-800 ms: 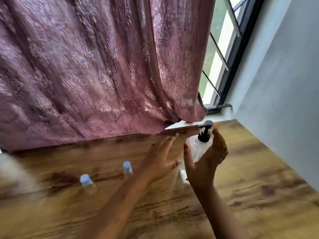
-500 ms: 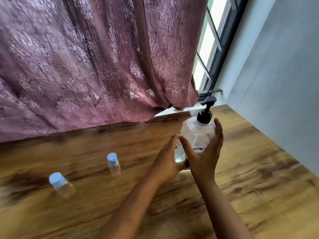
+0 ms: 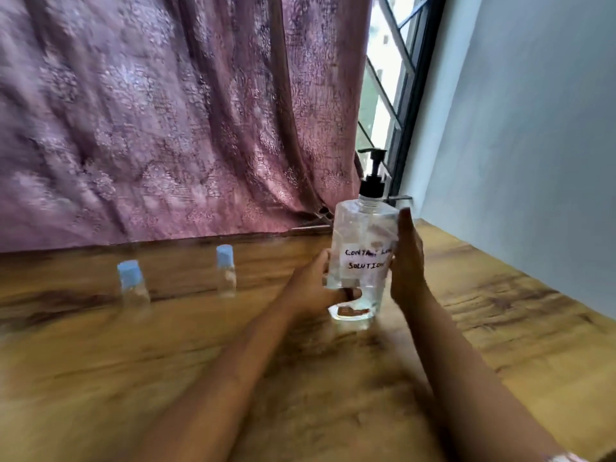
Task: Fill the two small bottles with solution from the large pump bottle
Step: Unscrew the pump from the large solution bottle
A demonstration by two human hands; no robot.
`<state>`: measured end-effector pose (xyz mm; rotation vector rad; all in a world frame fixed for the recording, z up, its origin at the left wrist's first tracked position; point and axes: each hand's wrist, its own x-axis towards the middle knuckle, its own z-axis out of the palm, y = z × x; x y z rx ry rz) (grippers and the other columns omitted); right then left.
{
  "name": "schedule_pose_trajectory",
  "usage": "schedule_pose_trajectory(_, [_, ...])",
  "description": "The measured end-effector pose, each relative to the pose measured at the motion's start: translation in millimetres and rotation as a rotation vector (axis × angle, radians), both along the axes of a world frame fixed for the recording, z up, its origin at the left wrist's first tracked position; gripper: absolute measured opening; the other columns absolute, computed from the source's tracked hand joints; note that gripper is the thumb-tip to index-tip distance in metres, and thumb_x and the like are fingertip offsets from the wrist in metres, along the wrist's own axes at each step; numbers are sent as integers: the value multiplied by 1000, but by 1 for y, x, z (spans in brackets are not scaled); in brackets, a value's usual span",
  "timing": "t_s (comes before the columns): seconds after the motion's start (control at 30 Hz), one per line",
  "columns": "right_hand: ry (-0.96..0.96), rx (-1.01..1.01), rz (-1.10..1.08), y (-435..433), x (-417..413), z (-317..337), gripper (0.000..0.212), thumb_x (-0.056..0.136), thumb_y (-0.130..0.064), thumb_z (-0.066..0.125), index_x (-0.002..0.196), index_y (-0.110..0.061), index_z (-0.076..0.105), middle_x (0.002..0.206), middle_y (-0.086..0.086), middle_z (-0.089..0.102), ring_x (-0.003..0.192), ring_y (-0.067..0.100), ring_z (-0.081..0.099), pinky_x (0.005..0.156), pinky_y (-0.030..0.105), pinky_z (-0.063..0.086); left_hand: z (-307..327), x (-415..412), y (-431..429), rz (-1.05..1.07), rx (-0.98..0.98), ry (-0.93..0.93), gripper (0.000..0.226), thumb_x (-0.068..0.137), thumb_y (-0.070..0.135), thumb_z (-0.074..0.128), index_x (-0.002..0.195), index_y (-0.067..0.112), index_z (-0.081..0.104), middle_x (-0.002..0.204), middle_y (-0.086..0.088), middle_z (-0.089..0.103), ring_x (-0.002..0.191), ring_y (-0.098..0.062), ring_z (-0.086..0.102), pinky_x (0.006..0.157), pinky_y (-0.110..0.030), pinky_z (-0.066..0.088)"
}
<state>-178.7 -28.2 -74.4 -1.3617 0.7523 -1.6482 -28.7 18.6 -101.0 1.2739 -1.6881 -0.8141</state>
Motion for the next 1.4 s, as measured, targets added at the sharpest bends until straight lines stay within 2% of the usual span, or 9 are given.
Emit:
schedule_pose_trajectory(0.13, [-19, -44, 152, 42, 0, 8, 82, 47, -85, 63, 90, -14, 66, 69, 2, 66, 61, 13, 62, 59, 26, 50, 2, -1, 55, -18, -12, -12, 69, 73, 20, 79, 131, 23, 42, 126, 5, 60, 107, -10, 59, 90, -24, 50])
schedule_pose_trajectory(0.37, [-73, -91, 65, 139, 6, -13, 60, 73, -75, 53, 90, -20, 66, 89, 17, 66, 83, 36, 63, 79, 55, 51, -1, -19, 155, -101, -56, 178, 48, 71, 4, 76, 113, 16, 55, 115, -10, 66, 105, -20, 65, 91, -37, 53])
schedule_pose_trajectory(0.5, [66, -127, 62, 167, -4, -1, 43, 83, -61, 48, 95, -24, 64, 93, 6, 68, 89, 25, 64, 85, 48, 52, 4, -30, 177, 13, -107, 290, 65, 60, 33, 82, 116, 13, 56, 112, -11, 69, 105, -29, 66, 88, -38, 54])
schedule_pose_trajectory(0.6, [136, -213, 9, 173, -10, 16, 32, 88, -44, 58, 110, -21, 61, 103, 1, 67, 97, 21, 63, 83, 41, 52, 4, -32, 180, 108, -156, 249, 61, 64, 25, 84, 116, 11, 55, 106, -6, 71, 94, -19, 69, 69, -21, 55])
schedule_pose_trajectory(0.67, [184, -280, -19, 174, -10, 36, 29, 86, -35, 64, 108, -16, 62, 102, 5, 67, 93, 22, 64, 77, 32, 52, 5, -30, 176, 126, -178, 208, 65, 62, 27, 85, 117, 13, 54, 105, -5, 71, 93, -17, 70, 73, -27, 58])
schedule_pose_trajectory(0.83, [517, -340, -209, 161, 10, 65, 44, 69, -59, 70, 93, -22, 66, 89, -6, 70, 82, 12, 65, 74, 31, 53, 3, -23, 158, 50, -224, 144, 67, 60, 34, 84, 119, 23, 53, 108, -4, 71, 99, -20, 69, 89, -46, 55])
schedule_pose_trajectory(1.1, [533, -451, -333, 148, 18, 69, 23, 74, -42, 75, 79, -20, 70, 71, -7, 67, 67, 8, 63, 61, 20, 46, 2, -6, 127, -55, -203, 140, 61, 61, 31, 82, 115, 16, 57, 108, -7, 71, 100, -21, 69, 87, -40, 55])
schedule_pose_trajectory(1.23, [446, -396, -7, 136, 11, 69, 11, 77, -28, 74, 87, -24, 73, 81, -5, 74, 76, 9, 70, 75, 27, 55, 1, -1, 117, -78, -210, 127, 63, 61, 33, 81, 117, 19, 56, 109, -7, 71, 99, -20, 69, 84, -37, 56])
schedule_pose_trajectory(1.4, [370, -191, 634, 123, -13, 84, 44, 79, -16, 61, 122, -9, 54, 109, 15, 70, 100, 23, 67, 84, 30, 55, -3, -1, 114, -65, -221, 171, 63, 59, 36, 80, 116, 22, 55, 108, -2, 72, 99, -16, 69, 82, -33, 56])
